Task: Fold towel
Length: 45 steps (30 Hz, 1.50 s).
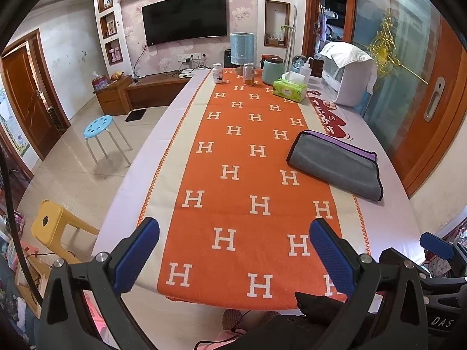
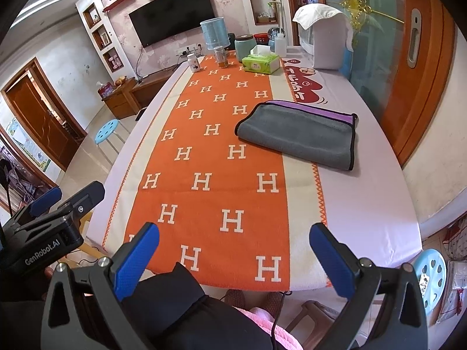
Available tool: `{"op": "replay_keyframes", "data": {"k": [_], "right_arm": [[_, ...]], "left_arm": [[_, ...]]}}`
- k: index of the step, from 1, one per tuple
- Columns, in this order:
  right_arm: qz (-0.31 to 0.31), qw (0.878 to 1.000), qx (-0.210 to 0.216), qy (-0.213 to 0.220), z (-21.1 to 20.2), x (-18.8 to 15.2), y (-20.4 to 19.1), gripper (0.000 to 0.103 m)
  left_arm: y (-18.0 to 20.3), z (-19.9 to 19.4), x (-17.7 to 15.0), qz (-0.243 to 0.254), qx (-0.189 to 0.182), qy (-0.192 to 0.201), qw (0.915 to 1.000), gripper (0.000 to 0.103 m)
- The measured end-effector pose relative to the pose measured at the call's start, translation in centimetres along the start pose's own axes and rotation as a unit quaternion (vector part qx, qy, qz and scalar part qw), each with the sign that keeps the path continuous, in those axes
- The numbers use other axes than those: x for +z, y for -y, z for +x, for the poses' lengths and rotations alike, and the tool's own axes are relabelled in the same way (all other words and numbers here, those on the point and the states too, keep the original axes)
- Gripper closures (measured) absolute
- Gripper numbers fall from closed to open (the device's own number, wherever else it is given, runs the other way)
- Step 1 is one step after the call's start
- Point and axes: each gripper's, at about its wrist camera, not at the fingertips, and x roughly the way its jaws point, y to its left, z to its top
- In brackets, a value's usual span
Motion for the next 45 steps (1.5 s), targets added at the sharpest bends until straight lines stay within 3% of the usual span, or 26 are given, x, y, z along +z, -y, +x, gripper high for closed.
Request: {"op": "replay_keyframes", "data": {"k": [45], "right_arm": [[0.005,1.000,-0.005,-0.006,0.6,-0.9,0.6,0.000]], "left_arm": [[1.3,-0.5,-0.2,0.006,-0.002,0.000,1.0000,0.001]]}}
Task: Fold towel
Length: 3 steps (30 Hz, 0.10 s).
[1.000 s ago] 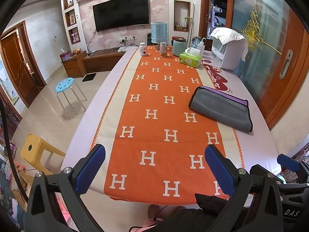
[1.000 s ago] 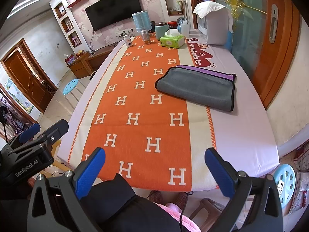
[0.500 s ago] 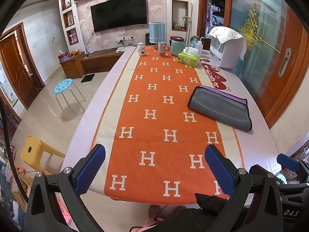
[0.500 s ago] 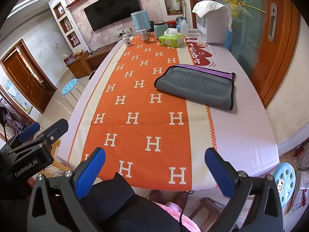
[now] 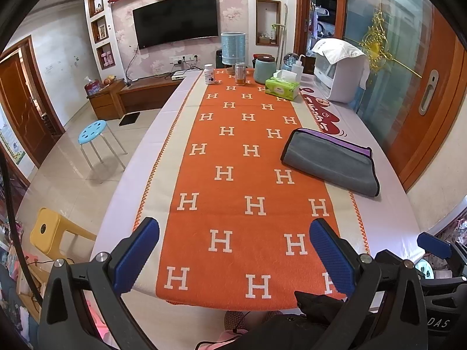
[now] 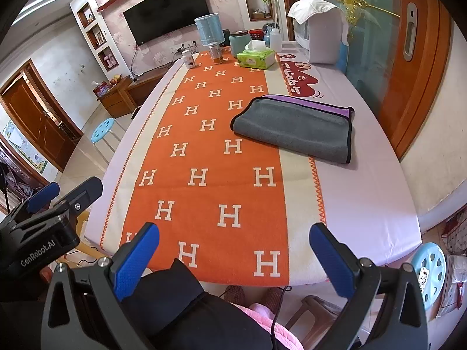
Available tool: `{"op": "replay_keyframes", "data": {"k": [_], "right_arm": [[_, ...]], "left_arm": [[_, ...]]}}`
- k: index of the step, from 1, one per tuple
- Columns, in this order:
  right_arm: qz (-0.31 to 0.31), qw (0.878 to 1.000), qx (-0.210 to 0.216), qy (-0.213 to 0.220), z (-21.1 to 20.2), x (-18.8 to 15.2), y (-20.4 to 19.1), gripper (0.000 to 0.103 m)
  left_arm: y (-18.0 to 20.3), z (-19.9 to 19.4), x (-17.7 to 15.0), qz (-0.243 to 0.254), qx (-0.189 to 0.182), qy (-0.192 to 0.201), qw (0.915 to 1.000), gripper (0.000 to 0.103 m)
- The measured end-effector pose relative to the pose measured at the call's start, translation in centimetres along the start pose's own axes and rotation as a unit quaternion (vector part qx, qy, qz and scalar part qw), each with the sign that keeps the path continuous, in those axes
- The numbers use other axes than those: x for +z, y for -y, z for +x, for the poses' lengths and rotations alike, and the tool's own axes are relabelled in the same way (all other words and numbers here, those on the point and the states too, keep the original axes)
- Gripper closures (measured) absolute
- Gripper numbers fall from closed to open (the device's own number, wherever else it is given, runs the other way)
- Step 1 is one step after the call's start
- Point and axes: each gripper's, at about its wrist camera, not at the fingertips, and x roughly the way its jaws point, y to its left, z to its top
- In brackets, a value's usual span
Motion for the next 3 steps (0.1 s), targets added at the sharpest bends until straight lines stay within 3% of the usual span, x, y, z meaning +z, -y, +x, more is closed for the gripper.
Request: {"op": "replay_keyframes", "data": {"k": [3], "right_arm": [[0.000,1.000,0.000,0.000,-0.01,0.05,-0.01,0.000]], "left_arm": [[0.13,0.13,0.15,0.002,-0.001,-0.001,1.0000,0.001]]}}
